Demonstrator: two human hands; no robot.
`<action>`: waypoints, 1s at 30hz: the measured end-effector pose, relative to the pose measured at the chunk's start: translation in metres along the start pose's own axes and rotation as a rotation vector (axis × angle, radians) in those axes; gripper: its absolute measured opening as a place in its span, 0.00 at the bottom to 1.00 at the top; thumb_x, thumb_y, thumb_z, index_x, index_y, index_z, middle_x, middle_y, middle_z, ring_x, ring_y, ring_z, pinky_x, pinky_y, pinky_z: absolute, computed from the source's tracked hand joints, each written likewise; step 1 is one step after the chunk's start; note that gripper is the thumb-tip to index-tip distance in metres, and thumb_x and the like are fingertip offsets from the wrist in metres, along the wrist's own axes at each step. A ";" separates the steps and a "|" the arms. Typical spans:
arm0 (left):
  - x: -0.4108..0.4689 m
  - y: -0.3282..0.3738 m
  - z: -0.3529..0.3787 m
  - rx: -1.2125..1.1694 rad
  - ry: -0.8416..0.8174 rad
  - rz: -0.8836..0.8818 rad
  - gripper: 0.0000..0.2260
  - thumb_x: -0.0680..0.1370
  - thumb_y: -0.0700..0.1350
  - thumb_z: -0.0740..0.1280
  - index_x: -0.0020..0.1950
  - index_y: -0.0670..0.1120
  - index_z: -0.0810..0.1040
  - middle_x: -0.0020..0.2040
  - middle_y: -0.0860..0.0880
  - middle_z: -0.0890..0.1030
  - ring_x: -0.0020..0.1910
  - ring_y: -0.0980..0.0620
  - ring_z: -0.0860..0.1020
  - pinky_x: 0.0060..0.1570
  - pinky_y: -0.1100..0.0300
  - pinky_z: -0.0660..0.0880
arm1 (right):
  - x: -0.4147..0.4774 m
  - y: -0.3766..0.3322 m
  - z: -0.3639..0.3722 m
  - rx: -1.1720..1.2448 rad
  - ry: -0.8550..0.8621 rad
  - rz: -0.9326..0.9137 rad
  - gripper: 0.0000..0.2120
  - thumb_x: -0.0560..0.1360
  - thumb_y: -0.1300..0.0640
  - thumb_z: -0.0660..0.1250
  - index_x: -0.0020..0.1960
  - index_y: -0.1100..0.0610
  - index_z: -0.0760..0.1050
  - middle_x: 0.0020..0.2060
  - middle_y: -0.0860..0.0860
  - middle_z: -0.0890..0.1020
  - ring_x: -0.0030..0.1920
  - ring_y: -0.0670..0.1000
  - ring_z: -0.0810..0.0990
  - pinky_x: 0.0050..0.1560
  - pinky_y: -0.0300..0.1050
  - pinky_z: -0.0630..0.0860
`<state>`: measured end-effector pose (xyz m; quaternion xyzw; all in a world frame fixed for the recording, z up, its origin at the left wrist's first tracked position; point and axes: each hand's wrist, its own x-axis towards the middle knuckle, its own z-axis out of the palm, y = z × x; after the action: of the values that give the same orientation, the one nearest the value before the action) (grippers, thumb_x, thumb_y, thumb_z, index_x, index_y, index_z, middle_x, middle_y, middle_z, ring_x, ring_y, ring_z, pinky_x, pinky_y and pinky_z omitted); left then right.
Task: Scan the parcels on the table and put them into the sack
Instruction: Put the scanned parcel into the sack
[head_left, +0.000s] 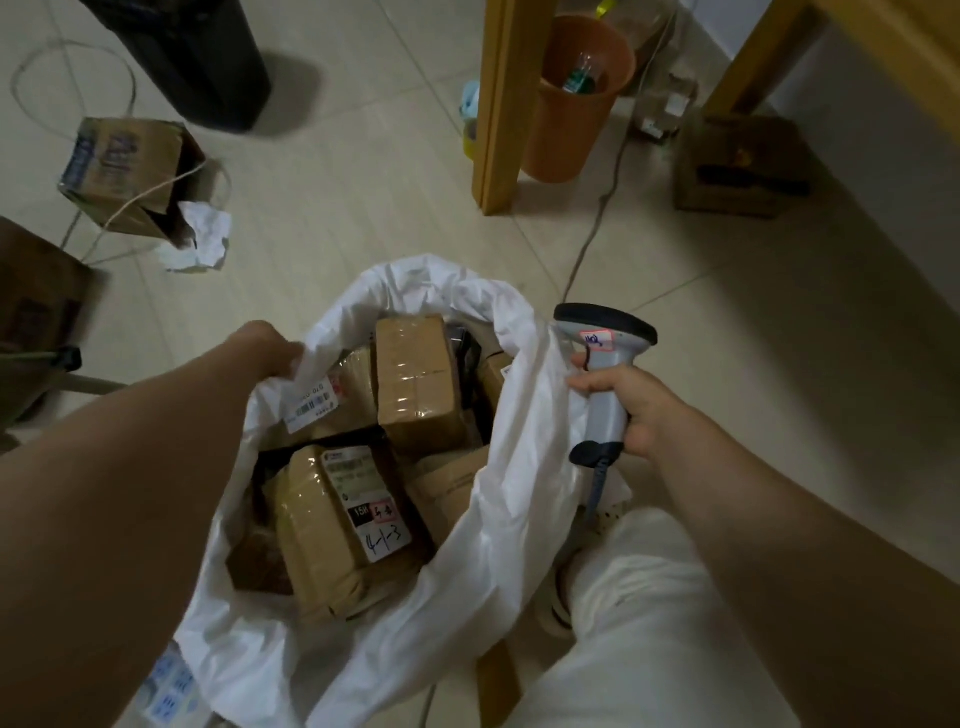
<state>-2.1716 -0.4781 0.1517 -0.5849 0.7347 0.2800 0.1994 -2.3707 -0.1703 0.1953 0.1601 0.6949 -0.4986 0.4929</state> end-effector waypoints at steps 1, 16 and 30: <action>-0.002 -0.003 0.003 -0.001 -0.015 -0.014 0.21 0.78 0.50 0.68 0.58 0.32 0.77 0.57 0.34 0.79 0.58 0.35 0.77 0.55 0.47 0.73 | 0.000 -0.001 0.003 0.003 0.001 -0.011 0.11 0.70 0.67 0.70 0.48 0.54 0.79 0.45 0.55 0.82 0.43 0.57 0.80 0.43 0.50 0.78; -0.020 0.032 -0.066 -0.126 0.416 0.175 0.11 0.79 0.41 0.64 0.51 0.32 0.78 0.51 0.32 0.78 0.54 0.34 0.77 0.49 0.49 0.72 | -0.041 -0.047 0.026 -0.350 0.525 -0.496 0.20 0.73 0.67 0.67 0.64 0.60 0.72 0.59 0.57 0.77 0.60 0.59 0.76 0.61 0.49 0.72; -0.055 0.048 -0.058 -0.331 -0.329 0.091 0.21 0.76 0.60 0.66 0.56 0.43 0.74 0.44 0.46 0.75 0.36 0.52 0.69 0.36 0.59 0.62 | -0.083 -0.064 0.004 -0.344 0.291 -0.270 0.25 0.65 0.61 0.77 0.60 0.60 0.74 0.56 0.57 0.79 0.55 0.59 0.77 0.59 0.57 0.76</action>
<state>-2.2036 -0.4672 0.2388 -0.5224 0.6621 0.4967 0.2048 -2.3758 -0.1806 0.2995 0.0498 0.8481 -0.4061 0.3367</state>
